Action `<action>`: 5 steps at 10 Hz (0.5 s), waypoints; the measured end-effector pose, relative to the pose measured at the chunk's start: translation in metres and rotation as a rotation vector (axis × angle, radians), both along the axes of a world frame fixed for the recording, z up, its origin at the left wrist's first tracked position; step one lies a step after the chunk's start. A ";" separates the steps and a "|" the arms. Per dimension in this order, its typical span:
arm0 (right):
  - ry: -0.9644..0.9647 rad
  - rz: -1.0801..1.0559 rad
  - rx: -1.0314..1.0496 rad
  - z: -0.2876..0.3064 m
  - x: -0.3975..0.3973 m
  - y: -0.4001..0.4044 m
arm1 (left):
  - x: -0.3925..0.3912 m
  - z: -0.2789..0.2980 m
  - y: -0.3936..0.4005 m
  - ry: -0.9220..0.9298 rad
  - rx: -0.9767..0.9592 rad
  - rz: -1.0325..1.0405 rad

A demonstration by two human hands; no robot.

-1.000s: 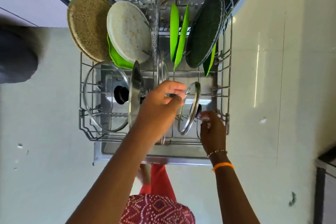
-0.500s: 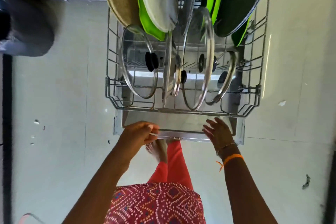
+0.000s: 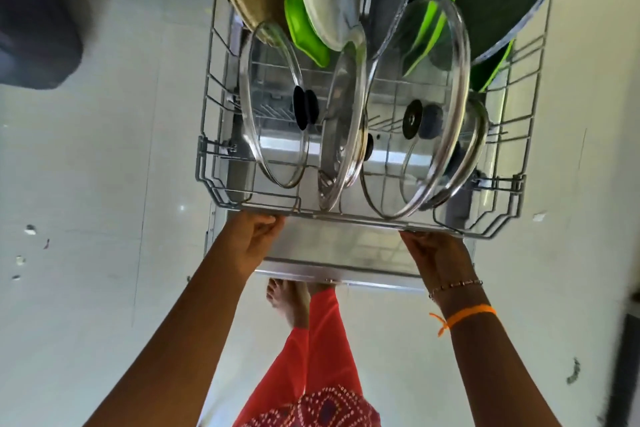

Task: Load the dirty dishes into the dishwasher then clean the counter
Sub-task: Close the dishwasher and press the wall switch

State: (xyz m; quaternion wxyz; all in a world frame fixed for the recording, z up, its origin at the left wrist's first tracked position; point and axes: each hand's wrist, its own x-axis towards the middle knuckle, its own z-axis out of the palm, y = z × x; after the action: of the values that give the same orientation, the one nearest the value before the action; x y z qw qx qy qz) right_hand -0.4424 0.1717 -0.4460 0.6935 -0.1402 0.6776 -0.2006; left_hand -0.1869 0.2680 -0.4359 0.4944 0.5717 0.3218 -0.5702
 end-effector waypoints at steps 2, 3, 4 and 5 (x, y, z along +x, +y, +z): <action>-0.134 -0.028 -0.031 0.000 0.017 -0.053 | 0.023 -0.003 -0.048 -0.040 -0.015 0.050; -0.087 0.102 -0.069 -0.002 0.029 -0.087 | 0.036 -0.005 -0.086 -0.084 -0.073 0.014; -0.117 0.083 -0.066 -0.003 0.040 -0.115 | 0.045 -0.004 -0.120 -0.122 -0.086 0.006; -0.137 0.107 -0.122 -0.002 0.060 -0.153 | 0.062 -0.006 -0.163 -0.161 -0.105 0.026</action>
State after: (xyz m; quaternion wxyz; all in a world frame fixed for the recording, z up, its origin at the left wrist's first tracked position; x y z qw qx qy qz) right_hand -0.3823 0.0186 -0.4483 0.7382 -0.2040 0.6065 -0.2134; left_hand -0.1245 0.1048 -0.4419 0.5552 0.5849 0.2582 -0.5320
